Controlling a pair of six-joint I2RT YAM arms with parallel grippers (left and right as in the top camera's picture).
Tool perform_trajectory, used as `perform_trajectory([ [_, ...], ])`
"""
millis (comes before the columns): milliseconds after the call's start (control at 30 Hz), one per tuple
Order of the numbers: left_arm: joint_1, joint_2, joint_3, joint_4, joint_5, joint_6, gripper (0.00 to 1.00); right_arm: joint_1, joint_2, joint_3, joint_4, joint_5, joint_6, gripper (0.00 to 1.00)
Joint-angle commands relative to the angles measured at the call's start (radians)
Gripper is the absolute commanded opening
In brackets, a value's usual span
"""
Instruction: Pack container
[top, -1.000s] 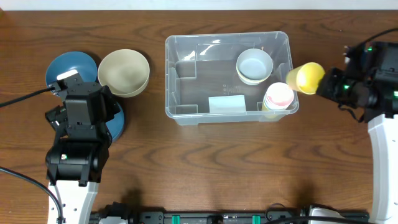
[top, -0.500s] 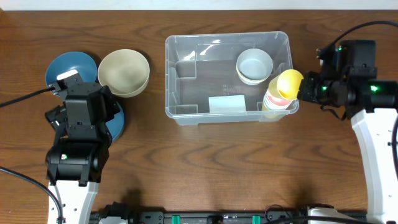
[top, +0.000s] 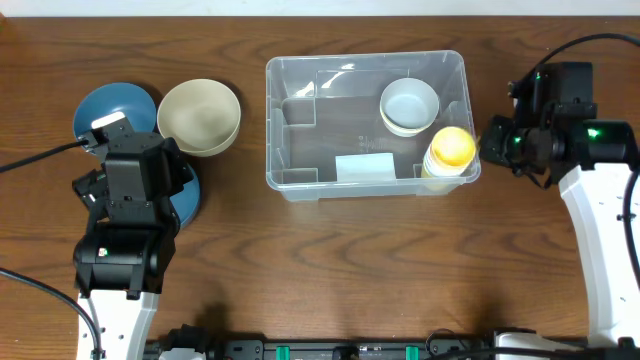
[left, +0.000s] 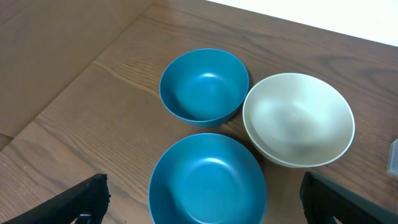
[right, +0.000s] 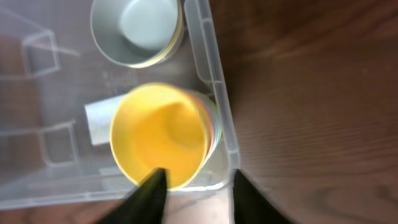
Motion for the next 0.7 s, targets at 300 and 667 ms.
perform_trajectory([
  [300,0.005,0.001,0.022,0.0,-0.015,-0.009,0.98,0.014,0.072,0.019,0.039,-0.083,-0.061,0.31],
  [667,0.005,0.001,0.022,0.0,-0.015,-0.009,0.98,0.061,0.095,0.019,0.105,-0.082,-0.06,0.01],
])
